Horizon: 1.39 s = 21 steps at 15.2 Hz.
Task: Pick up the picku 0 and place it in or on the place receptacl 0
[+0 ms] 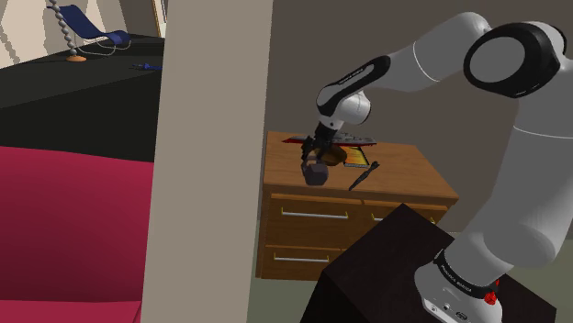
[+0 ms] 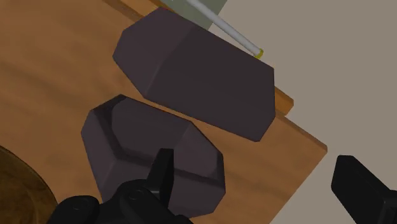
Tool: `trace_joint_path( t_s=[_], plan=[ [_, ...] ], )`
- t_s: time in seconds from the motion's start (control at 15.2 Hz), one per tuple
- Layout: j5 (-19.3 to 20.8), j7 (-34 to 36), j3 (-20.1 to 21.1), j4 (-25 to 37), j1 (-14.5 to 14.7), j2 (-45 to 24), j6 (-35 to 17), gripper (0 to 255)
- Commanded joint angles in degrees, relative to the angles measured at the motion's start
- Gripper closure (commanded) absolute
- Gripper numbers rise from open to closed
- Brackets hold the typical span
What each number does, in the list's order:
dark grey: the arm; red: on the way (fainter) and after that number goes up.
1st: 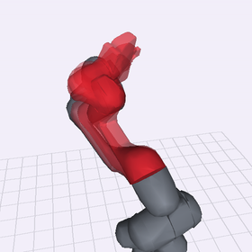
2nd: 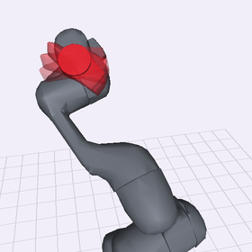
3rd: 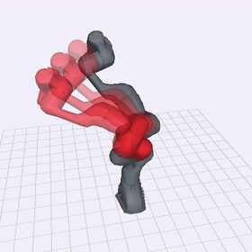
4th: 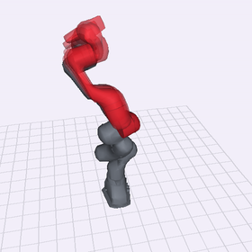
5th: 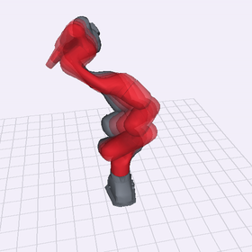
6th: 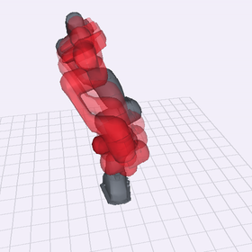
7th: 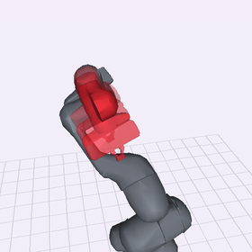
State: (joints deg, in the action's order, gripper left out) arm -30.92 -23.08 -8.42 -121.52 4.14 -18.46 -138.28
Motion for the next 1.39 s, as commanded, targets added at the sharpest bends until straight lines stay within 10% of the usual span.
trace_joint_path(
  t_s=[0.0, 0.73, 0.79, 1.32],
  plan=[
    [-1.0, -0.4, 0.8, -0.1, 0.3, -1.8, -1.0, 0],
    [-1.4, -0.7, 3.3, 0.1, -1.4, -3.9, -3.3, 0],
    [-1.3, -0.6, 3.3, 0.2, -1.4, -3.8, -3.1, 255],
    [-0.9, 0.1, 3.2, 0.1, -1.1, -3.2, -2.7, 255]
  ],
)
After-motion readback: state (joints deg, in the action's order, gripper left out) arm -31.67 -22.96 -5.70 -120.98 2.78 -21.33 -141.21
